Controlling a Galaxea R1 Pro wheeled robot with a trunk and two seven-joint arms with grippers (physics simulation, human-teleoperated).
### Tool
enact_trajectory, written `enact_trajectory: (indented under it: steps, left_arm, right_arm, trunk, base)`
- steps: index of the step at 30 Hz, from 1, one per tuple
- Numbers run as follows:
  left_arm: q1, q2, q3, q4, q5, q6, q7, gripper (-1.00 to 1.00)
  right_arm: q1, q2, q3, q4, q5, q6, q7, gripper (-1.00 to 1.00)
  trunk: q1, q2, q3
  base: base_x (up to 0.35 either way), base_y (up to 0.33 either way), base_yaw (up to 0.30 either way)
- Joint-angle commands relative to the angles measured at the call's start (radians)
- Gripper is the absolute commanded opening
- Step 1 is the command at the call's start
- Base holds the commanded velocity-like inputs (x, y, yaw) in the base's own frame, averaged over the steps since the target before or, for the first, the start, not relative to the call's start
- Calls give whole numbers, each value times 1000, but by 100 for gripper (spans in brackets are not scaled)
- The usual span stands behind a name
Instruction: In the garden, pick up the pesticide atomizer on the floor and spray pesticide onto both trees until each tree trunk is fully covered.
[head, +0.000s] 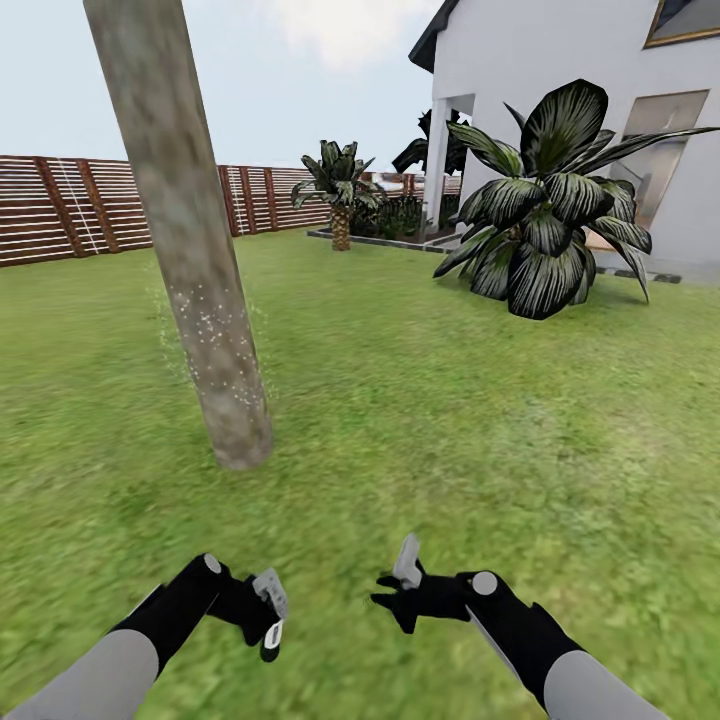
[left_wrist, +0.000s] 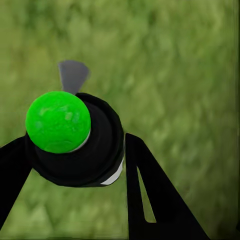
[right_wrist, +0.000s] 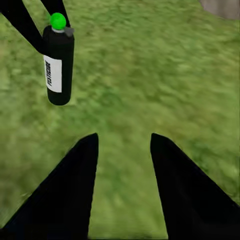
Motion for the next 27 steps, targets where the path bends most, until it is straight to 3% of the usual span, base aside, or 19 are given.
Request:
enact_trajectory:
  steps: [1,3,8,13,22,27]
  left_arm:
    - [0,-2,-1,0,1,2,-1,-100]
    - [0,-11,-3,0,3,4,-1,-100]
    - [-1,-77,-3,0,-2,4,-2,-100]
    - [0,-101,-3,0,3,3,-2,-100]
    - [3,-170,-6,0,3,-11,-3,-100]
    - [3,-196,-29,-1,3,-12,-2,-100]
  right_arm:
    - [0,0,0,0,2,0,13,-100]
    - [0,0,0,-1,3,0,23,-100]
    - [0,0,1,-2,3,0,28,-100]
    - [0,1,1,-3,4,0,63,-100]
    - [0,1,1,-3,4,-2,65,-100]
    - [0,2,1,-3,6,-2,65,-100]
  trunk:
    - [0,0,0]
    - [0,0,0]
    - [0,0,0]
    - [0,0,0]
    - [0,0,0]
    - [0,0,0]
  base:
    - [0,0,0]
    - [0,0,0]
    - [0,0,0]
    - [0,0,0]
    - [0,0,0]
    - [0,0,0]
